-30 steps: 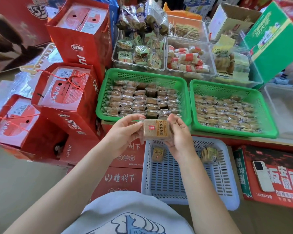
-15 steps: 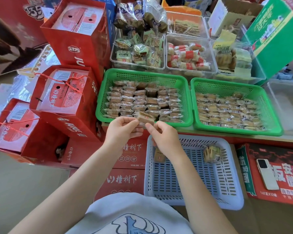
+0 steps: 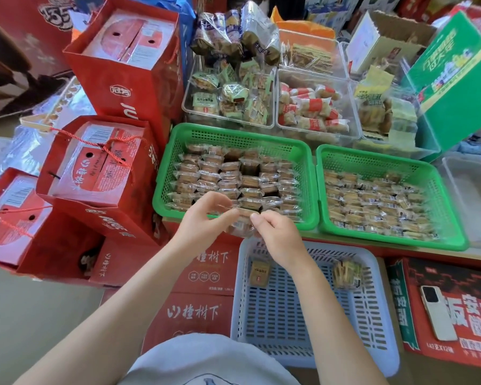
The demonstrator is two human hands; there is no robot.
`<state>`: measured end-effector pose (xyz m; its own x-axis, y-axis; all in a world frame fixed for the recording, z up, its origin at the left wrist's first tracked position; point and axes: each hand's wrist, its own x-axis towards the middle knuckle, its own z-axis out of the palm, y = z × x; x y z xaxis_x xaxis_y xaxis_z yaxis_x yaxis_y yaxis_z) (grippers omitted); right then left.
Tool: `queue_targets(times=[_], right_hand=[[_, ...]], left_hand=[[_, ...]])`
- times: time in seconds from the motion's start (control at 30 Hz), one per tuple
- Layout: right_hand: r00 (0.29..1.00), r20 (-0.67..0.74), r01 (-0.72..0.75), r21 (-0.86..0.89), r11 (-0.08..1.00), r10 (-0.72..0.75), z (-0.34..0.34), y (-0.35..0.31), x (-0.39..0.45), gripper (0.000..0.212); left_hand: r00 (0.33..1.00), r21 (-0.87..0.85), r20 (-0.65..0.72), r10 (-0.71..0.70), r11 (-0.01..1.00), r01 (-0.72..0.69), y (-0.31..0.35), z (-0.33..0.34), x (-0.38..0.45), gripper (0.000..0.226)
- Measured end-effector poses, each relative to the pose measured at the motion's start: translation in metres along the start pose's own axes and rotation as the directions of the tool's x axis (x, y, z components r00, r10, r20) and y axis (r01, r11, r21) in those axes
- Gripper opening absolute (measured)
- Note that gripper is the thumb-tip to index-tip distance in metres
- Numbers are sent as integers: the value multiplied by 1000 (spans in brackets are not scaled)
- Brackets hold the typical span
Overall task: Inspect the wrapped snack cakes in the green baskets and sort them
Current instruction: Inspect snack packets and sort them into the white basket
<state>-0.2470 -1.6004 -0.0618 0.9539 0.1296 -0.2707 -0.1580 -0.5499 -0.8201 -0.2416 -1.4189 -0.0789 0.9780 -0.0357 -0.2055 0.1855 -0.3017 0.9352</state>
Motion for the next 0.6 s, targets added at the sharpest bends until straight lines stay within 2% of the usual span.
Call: queue_targets(times=[0.1,0.17,0.23,0.3,0.4,0.47,0.53,0.6], right_hand=[[990,82,-134,272,953,116,-9,0,8,41],[986,85,-162,357,920,141,-11,0,16,38],[994,-30,-95,242,965,105,-13,3,26,35],[992,-123,22,169,985,-1,-16,11,34,32],[994,-109,31,244,969,-4,-23,25,47,33],[997,-82,26,276,961,-3,-27,30,57,20],[993,-109,65,197,978,-44,-30,33,67,4],[978,-174,123,25,992,-117,-32,38,79,15]], left_hand=[[974,-173,225,10,985,29,0,-1,12,33],[972,-207,234,-10,976,60,1,4,20,30],[981,-214,192,-26,974,68,0,9,29,22],[985,-210,172,-11,977,47,-1,12,37,15],[981,-210,193,-5,977,46,2,13,50,23],[973,-195,230,-16,979,62,2,15,60,30],[966,-164,257,-37,983,81,-3,18,71,30],[964,-154,260,-58,983,101,-7,23,81,29]])
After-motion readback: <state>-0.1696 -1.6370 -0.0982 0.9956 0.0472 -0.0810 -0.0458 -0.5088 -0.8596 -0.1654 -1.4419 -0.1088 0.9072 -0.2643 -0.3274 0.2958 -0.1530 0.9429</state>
